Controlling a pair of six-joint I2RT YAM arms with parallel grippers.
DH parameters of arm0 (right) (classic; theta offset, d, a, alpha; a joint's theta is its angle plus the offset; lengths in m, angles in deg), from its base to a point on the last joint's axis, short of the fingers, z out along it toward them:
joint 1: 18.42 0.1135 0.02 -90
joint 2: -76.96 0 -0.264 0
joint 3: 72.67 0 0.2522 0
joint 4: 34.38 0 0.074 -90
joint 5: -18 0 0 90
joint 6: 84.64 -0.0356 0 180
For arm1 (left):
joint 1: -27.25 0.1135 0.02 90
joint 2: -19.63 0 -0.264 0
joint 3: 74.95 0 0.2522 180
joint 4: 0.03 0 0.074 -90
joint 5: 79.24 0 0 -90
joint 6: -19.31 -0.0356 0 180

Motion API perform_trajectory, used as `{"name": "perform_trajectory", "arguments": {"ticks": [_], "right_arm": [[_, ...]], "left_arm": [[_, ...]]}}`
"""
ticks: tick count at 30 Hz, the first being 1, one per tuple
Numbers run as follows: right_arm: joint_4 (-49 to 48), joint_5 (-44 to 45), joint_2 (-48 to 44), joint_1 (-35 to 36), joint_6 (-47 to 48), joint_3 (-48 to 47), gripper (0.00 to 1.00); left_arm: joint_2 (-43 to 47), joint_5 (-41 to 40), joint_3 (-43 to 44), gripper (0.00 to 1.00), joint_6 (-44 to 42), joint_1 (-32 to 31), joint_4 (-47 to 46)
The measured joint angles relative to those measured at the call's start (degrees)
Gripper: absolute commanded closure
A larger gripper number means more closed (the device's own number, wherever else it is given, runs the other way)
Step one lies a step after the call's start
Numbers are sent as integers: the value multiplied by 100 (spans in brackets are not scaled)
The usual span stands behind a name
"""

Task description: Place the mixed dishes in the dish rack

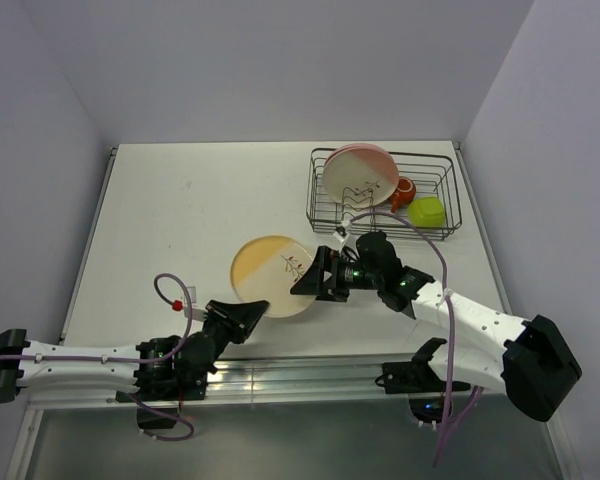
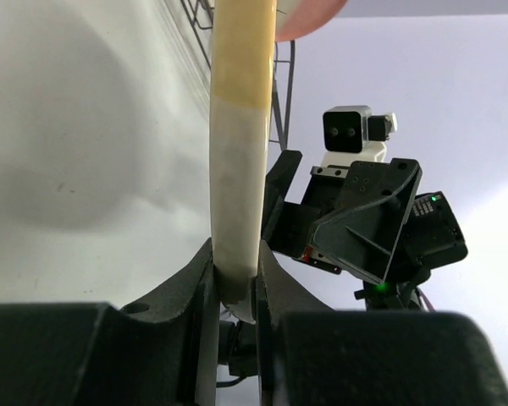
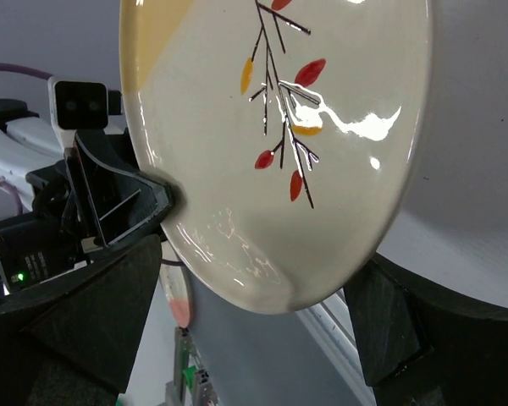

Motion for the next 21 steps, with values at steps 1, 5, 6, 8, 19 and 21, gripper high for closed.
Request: {"name": "perform_trajectory", "arguments": {"ticks": [1, 5, 6, 8, 19, 21], "right_arm": [[-44, -7, -68, 0, -20, 48, 8], [-201, -17, -184, -42, -61, 92, 24], [-264, 0, -177, -55, -72, 92, 32], [-380, 50, -153, -92, -181, 105, 50], [-1152, -39, 323, -278, -564, -96, 81], [-1207, -31, 326, -280, -533, -136, 100]], "left_arm": [[0, 31, 0, 100, -42, 0, -50], [-44, 63, -4, 100, -136, 2, -328], [-90, 63, -4, 100, -146, 2, -420], [-223, 55, -4, 100, -151, 2, -675], [-706, -68, -31, 100, 11, 44, -1386], [-708, -79, -31, 100, 37, 46, -1458]]}}
